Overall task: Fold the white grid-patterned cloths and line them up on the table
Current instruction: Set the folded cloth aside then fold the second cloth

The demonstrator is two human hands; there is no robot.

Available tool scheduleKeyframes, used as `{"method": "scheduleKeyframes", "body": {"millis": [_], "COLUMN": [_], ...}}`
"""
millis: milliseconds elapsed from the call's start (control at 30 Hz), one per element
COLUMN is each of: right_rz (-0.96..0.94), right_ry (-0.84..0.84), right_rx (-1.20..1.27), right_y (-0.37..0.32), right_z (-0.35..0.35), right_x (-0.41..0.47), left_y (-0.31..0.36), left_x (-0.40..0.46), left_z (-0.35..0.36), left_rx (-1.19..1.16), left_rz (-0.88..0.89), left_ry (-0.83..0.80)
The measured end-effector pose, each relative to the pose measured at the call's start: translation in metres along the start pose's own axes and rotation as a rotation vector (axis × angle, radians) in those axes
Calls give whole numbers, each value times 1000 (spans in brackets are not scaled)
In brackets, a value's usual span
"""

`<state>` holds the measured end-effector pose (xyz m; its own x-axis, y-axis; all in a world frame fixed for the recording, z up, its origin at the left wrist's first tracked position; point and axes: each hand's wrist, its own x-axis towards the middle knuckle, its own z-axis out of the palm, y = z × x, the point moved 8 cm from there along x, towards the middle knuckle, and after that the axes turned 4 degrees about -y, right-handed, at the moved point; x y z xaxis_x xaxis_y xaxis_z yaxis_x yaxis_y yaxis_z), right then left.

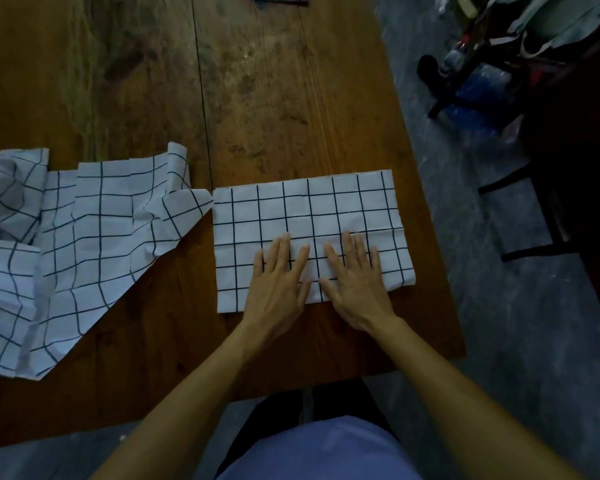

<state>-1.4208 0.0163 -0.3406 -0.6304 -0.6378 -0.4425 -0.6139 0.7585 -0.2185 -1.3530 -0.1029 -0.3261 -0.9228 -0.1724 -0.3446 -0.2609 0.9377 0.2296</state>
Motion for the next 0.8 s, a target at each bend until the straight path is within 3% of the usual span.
{"method": "scheduleKeyframes", "body": {"millis": [400, 467, 600, 800], "right_rz": [-15, -24, 9, 122], "right_ry": [103, 88, 78, 75], "right_rx": [-48, -52, -53, -58], "right_y": [11, 11, 14, 45], "right_z": [-10, -9, 0, -6], "right_x": [6, 7, 5, -6], "left_y": [-19, -15, 15, 7], "left_x": [4, 3, 6, 4], "left_z": [12, 10, 12, 18], "left_rx": [-79, -79, -42, -13], "left_rz": [-263, -253, -59, -120], "left_ry": [44, 56, 11, -47]}}
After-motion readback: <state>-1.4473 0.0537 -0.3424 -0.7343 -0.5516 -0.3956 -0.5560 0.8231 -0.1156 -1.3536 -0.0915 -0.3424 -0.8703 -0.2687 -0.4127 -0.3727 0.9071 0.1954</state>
